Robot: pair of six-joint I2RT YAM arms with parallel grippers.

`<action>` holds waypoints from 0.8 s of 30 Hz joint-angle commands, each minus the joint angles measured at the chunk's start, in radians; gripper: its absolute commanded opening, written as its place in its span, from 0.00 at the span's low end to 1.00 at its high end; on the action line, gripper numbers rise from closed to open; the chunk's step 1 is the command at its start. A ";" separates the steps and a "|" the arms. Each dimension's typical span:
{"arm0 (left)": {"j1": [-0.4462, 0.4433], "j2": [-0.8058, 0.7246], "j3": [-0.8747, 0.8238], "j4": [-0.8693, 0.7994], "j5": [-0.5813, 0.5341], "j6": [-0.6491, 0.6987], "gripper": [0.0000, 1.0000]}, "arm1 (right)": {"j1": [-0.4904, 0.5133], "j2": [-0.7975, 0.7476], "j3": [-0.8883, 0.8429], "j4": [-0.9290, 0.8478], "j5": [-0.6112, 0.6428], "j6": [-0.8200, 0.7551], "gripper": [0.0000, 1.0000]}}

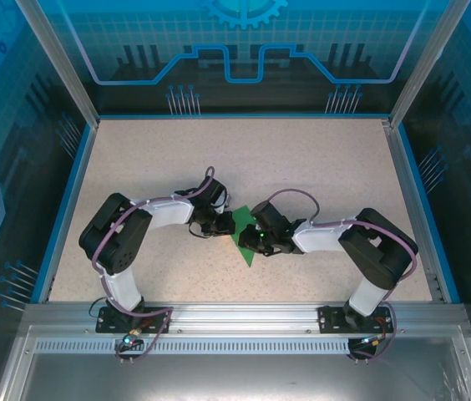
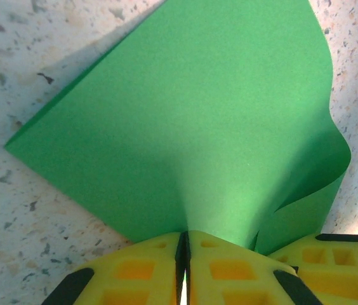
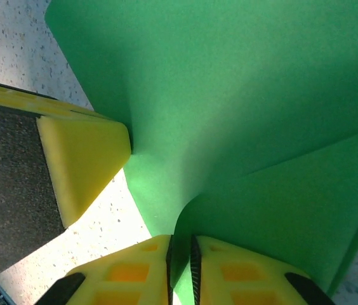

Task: Fold a paper plane with a square sheet of paper (pick it up from the middle)
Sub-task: Third fold the triangle at the center of the table.

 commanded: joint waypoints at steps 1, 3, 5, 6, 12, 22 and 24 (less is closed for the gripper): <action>0.005 0.045 -0.050 -0.073 -0.039 0.021 0.12 | -0.009 0.028 0.009 -0.030 0.023 0.002 0.20; 0.006 0.046 -0.052 -0.071 -0.038 0.021 0.12 | -0.009 0.025 0.009 -0.036 0.026 0.002 0.23; 0.005 0.044 -0.052 -0.071 -0.037 0.021 0.12 | -0.010 0.025 0.009 -0.039 0.026 0.003 0.27; 0.006 0.042 -0.053 -0.071 -0.037 0.021 0.12 | -0.009 0.023 0.008 -0.039 0.027 0.004 0.30; 0.009 0.032 -0.055 -0.072 -0.034 0.019 0.12 | -0.009 0.011 0.002 -0.042 0.031 0.005 0.40; 0.028 -0.047 -0.058 -0.076 -0.001 -0.002 0.13 | -0.009 0.004 -0.023 -0.032 0.026 0.007 0.41; 0.037 -0.073 -0.059 -0.073 0.019 -0.014 0.13 | -0.009 0.003 -0.030 -0.029 0.025 0.007 0.39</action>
